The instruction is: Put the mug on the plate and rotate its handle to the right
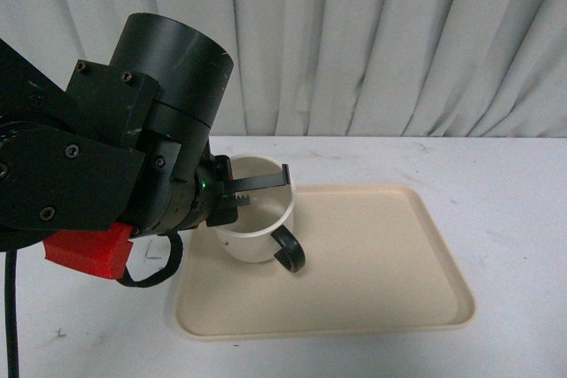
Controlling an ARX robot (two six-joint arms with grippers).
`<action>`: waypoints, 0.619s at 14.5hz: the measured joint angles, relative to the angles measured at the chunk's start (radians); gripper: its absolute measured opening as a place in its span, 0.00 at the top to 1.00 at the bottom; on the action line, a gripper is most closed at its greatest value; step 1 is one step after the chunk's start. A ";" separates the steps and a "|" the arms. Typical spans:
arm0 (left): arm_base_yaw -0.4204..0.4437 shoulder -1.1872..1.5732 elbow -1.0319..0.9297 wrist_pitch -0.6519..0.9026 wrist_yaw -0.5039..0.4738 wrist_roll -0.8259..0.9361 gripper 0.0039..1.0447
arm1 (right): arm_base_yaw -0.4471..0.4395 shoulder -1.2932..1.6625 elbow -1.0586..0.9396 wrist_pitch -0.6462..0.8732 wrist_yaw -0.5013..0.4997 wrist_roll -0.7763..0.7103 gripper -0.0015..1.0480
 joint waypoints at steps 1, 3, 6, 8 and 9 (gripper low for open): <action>0.000 0.002 0.002 -0.006 -0.001 0.003 0.97 | 0.000 0.000 0.000 0.000 0.000 0.000 0.06; -0.001 0.005 0.003 -0.021 0.002 0.012 0.97 | 0.000 0.000 0.000 0.000 0.000 0.000 0.06; -0.006 0.010 0.003 -0.044 0.003 0.018 0.97 | 0.000 0.000 0.000 0.000 0.000 0.000 0.06; -0.014 0.004 0.008 -0.076 0.013 0.028 0.97 | 0.000 0.000 0.000 0.000 0.000 0.000 0.06; -0.015 -0.005 0.007 -0.099 0.013 0.030 0.97 | 0.000 0.000 0.000 0.000 0.000 0.000 0.06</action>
